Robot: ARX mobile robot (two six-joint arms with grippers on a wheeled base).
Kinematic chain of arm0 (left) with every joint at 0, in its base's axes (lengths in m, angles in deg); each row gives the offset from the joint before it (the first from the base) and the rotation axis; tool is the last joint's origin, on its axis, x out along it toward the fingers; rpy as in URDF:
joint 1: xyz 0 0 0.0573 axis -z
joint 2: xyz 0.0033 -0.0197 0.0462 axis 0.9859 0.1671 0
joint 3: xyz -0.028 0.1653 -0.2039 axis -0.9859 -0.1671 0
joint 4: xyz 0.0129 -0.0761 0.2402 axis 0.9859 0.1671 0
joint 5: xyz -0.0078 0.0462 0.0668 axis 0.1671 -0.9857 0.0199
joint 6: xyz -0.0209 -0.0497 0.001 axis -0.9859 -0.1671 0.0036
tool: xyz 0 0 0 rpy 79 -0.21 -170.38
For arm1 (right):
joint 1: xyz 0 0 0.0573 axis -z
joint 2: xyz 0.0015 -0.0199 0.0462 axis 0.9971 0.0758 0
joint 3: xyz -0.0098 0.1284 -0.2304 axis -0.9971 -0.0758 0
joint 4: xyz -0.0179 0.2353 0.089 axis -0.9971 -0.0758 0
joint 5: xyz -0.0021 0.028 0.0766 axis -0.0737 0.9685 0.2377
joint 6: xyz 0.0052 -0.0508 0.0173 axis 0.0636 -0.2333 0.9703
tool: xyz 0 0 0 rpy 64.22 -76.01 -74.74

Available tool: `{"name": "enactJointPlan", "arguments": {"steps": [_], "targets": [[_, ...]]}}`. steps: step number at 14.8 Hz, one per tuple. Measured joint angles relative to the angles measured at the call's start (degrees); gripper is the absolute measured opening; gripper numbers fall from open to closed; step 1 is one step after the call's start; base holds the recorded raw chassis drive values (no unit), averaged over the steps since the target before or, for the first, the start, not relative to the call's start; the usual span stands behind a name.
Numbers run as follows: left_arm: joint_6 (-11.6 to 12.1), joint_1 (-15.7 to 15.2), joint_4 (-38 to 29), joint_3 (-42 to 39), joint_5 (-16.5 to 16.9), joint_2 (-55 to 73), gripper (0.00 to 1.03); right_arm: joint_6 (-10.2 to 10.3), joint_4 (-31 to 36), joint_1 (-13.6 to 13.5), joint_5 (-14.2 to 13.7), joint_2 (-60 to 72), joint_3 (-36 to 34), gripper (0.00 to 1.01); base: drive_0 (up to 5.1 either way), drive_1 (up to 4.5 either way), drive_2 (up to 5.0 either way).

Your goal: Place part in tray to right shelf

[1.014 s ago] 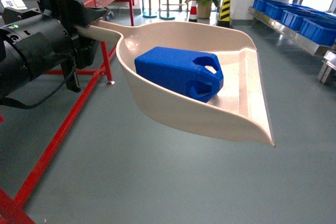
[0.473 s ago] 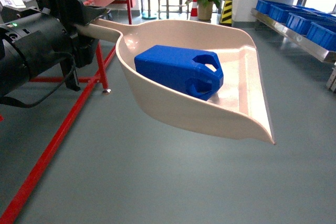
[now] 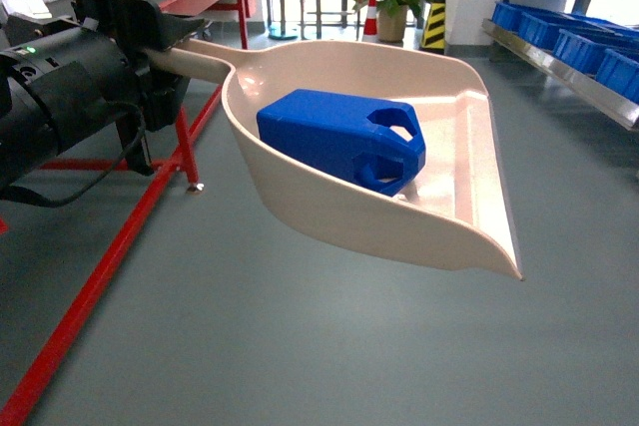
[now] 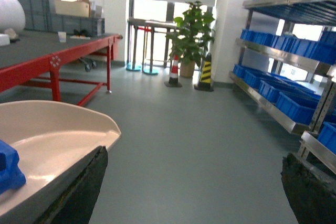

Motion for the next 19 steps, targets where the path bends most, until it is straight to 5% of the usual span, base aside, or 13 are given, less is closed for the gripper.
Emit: {"name": "enactJointPlan", "arguments": {"steps": [19], "targets": [[-0.02,0.13,-0.42,0.0,0.07,0.0,0.12,0.0,0.17,0.02,0.0,-0.02,0.02,0.98,-0.1,4.23,-4.4]]}}
